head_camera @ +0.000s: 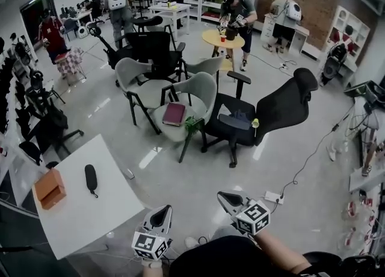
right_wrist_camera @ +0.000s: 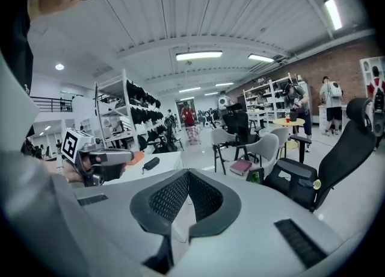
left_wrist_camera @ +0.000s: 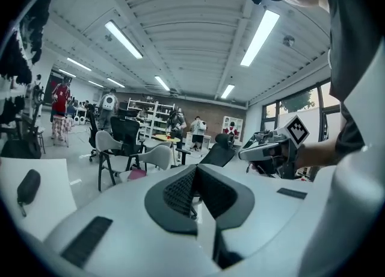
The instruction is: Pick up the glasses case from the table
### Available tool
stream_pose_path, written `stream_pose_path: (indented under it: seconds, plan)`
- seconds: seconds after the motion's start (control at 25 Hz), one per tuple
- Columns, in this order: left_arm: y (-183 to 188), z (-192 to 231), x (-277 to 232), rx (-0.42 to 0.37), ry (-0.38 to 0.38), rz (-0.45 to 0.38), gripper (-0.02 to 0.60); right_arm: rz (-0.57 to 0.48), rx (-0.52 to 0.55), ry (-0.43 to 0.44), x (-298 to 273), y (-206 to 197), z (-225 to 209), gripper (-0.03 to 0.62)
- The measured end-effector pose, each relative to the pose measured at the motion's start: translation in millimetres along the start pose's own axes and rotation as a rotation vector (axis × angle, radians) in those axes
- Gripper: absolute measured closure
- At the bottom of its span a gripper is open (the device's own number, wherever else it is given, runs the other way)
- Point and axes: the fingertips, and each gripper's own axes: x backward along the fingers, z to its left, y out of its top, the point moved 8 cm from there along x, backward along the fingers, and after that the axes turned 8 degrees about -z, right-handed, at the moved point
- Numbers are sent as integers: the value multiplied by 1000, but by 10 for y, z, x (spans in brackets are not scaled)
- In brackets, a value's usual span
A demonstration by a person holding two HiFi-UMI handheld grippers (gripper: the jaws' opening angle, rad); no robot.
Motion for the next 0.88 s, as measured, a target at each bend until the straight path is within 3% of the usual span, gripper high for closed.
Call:
stream_pose_path:
  seconds: [0.24, 0.4, 0.56, 0.88]
  plan:
    - [-100, 380, -9, 30, 26, 52, 565, 46, 12, 8, -377, -2, 2, 567]
    - [-146, 627, -272, 58, 44, 71, 563, 46, -5, 27, -769, 54, -221, 566]
    - [-89, 906, -821, 56, 67, 85, 565, 56, 2, 69, -1213, 232, -675, 566]
    - [295, 1448, -2020, 39, 207, 82, 564, 88, -4, 201, -2108, 728, -1779, 566]
